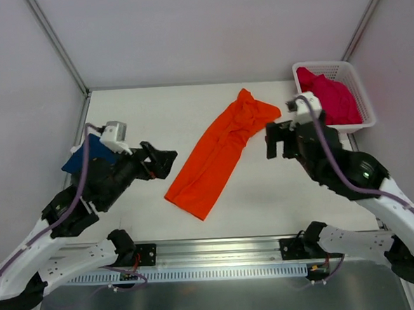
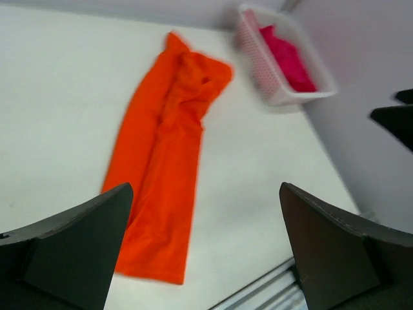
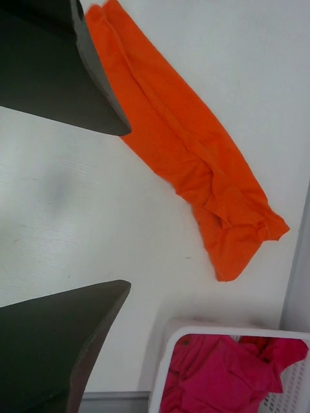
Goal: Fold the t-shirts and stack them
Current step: Rotate the tshirt 90 degrees
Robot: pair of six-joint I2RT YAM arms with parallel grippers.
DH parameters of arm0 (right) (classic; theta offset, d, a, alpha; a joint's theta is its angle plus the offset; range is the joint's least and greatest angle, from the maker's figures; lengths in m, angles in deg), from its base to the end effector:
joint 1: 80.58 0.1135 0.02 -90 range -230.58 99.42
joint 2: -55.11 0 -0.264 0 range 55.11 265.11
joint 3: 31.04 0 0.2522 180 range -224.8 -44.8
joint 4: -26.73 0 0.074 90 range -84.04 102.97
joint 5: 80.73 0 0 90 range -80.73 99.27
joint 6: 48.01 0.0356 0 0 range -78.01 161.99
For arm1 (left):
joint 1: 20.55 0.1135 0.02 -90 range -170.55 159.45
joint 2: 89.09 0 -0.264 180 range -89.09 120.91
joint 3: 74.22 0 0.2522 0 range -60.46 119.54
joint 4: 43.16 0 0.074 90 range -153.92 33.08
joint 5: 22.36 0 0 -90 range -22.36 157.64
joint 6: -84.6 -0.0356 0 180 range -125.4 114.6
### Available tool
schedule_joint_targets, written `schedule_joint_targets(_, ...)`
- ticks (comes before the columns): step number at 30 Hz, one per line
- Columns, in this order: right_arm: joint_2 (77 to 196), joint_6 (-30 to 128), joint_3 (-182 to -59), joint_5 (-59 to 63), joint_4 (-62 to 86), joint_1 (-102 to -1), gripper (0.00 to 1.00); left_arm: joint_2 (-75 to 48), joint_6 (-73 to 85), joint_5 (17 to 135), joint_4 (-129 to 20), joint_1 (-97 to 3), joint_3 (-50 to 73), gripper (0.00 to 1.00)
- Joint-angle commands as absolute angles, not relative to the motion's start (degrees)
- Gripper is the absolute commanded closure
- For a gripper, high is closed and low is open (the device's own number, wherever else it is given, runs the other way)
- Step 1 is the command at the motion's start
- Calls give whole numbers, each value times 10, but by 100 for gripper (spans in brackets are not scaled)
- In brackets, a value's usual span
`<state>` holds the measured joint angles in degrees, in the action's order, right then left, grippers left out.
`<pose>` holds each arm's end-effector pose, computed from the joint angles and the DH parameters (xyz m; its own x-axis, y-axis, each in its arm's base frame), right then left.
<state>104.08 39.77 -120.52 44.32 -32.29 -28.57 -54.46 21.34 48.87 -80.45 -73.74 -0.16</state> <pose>0.1000 0.0948 0.4437 -0.1833 -0.2862 -0.9405 -0.3173 0.9227 -0.2189 0.0722 -0.0774 0.4277 -0.2344 -0.3978 -0.8870 0.5150 0.7231 -0.4604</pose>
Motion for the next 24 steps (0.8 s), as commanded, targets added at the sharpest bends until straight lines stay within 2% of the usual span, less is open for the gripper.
schedule_joint_targets(1, 1195, 357, -1216, 542, -325, -290, 0, -408, 303, 336, -939, -736, -8, 1)
schedule_joint_targets(3, 1287, 379, -1231, 545, -316, -328, 0, -313, 364, 323, -972, -737, -17, 1)
schedule_joint_targets(4, 1314, 392, -1241, 530, -312, -349, 5, -284, 381, 315, -978, -737, -24, 1)
schedule_joint_targets(5, 1339, 401, -1253, 489, -304, -397, 15, -253, 392, 308, -979, -740, -28, 1)
schedule_joint_targets(6, 1383, 414, -1257, 458, -277, -420, 37, -197, 413, 298, -980, -742, -34, 6)
schedule_joint_targets(8, 1430, 428, -1274, 381, -254, -478, 71, -149, 438, 291, -979, -743, -41, 19)
schedule_joint_targets(9, 1480, 438, -1285, 364, -243, -491, 95, -110, 463, 287, -974, -743, -45, 31)
schedule_joint_targets(10, 1505, 437, -1300, 353, -243, -500, 99, -92, 470, 278, -973, -743, -44, 71)
schedule_joint_targets(11, 1530, 437, -1333, 354, -240, -515, 99, -74, 472, 250, -968, -743, -40, 88)
schedule_joint_targets(12, 1551, 431, -1345, 354, -232, -521, 99, -40, 464, 233, -966, -743, -28, 99)
schedule_joint_targets(19, 1786, 433, -1544, 220, -218, -617, 100, -10, 436, 263, -892, -742, -53, 100)
schedule_joint_targets(24, 1917, 450, -1740, 160, -256, -652, 99, -19, 419, 335, -834, -738, -104, 100)
